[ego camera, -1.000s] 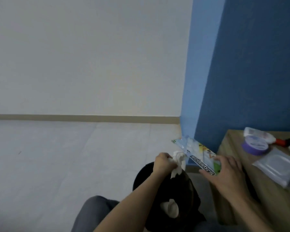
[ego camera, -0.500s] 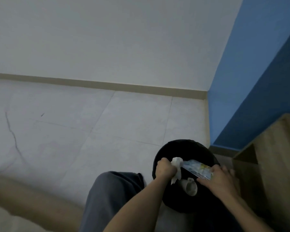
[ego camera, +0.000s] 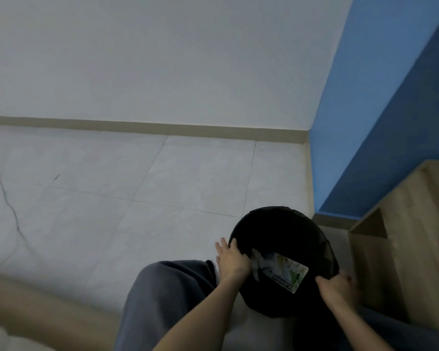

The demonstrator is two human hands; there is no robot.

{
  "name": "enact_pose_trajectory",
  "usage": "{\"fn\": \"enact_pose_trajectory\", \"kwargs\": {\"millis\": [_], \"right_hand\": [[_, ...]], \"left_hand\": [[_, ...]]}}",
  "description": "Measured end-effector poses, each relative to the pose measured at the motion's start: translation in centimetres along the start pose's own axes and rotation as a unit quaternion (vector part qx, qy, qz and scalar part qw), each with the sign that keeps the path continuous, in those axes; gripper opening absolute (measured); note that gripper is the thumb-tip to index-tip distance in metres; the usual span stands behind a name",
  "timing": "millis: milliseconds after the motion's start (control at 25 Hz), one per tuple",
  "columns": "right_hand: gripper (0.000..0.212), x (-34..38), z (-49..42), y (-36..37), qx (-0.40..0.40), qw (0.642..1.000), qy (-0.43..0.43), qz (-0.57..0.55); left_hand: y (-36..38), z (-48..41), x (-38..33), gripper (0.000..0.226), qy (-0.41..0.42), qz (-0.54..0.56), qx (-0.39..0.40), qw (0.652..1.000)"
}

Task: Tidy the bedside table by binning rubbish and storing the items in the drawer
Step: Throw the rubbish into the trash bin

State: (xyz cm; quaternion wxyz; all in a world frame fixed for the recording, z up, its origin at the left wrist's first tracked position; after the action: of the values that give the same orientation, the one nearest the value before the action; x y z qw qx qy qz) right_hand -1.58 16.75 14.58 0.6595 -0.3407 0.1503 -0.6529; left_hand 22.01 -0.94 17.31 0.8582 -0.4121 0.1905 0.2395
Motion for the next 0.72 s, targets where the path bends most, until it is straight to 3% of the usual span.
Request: {"fn": "enact_pose_trajectory", "kwargs": {"millis": [80, 200, 400, 720], "right_hand": [[0.055, -1.9, 0.5, 1.5, 0.081, 0.989, 0.073, -0.104], [0.054, -1.8, 1.1, 3.5, 0.147, 0.95, 0.11, -0.251], [0.051, 0.2, 0.9, 4.7, 0.158, 0.927, 0.106, -0.324], [0.045, 6.0, -2.5, 3.0, 0.151, 0.88, 0.048, -0.448]], "left_hand": [[1.0, -0.1, 1.8, 0.06, -0.057, 0.101, 0.022, 0.993], [1.8, 0.2, 2.5, 0.057, -0.097, 0.198, 0.042, 0.974], [1.2, -1.5, 1.7, 0.074, -0.08, 0.252, 0.032, 0.964], [0.0, -6.9, -1.8, 0.066, -0.05, 0.359, 0.03, 0.932]]}}
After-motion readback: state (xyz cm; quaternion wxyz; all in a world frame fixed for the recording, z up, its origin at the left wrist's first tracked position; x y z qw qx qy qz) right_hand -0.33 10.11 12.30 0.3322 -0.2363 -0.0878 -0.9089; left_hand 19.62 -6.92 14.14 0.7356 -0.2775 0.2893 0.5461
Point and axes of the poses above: each hand's wrist, its own z-axis away from the middle knuckle, its own y-axis out of the palm, x = y × z, the point moved 10 cm from there along -z, towards the middle knuckle, and after that the axes turned 7 degrees about z, right-handed, at the moved point
